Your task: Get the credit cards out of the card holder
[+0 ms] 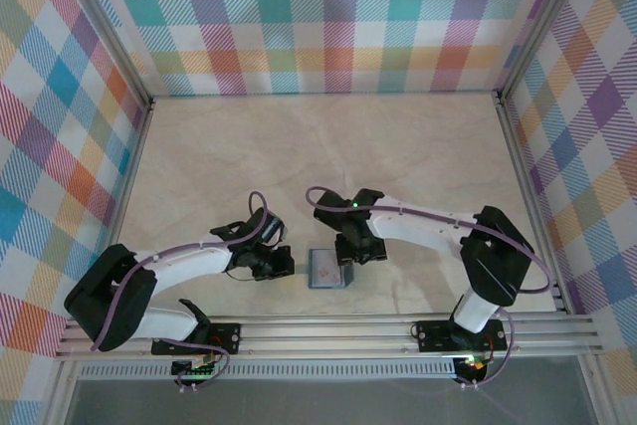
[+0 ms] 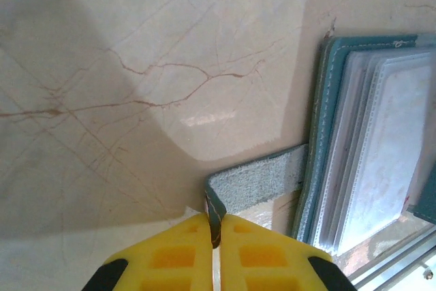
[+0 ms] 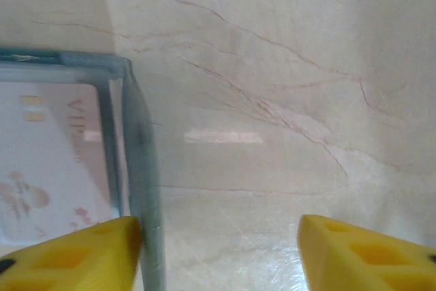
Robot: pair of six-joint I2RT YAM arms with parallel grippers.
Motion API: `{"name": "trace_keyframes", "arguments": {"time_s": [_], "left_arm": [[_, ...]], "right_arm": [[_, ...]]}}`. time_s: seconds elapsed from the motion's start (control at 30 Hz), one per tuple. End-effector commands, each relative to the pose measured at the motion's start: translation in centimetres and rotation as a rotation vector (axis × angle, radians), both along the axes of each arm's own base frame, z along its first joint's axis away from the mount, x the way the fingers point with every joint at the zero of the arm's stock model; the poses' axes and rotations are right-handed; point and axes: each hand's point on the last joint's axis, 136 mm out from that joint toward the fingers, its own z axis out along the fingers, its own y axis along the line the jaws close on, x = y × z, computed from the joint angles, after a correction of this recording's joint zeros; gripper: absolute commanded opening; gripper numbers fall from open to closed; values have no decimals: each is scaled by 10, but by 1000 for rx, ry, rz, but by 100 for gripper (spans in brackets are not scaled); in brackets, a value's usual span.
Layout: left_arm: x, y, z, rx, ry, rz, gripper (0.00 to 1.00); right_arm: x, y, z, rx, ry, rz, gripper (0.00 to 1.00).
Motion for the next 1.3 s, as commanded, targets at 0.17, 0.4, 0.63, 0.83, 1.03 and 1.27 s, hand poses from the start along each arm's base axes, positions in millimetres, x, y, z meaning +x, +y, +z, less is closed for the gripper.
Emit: {"name": "trace_keyframes", "arguments": {"time_s": [0.17,0.4,0.63,0.83,1.03,1.27], "left_arm": [[7,8,2,54,15,42,9],[23,18,6,102,3,93,10],[38,15,6,123,42,68,13],[54,21,38,158,-40,93,33],[58,21,71,142,-89,102,34],[54,-12,68,36,-57,66,23]], "right_arm": [[-1,20,-7,250,16,50,22],[19,27,-11,340,-11,60,3],[42,27,-10,355,-21,80,2],[43,35,-4,388,-2,107,3],[42,40,5,423,4,85,4],[40,37,6,418,4,68,4]]}}
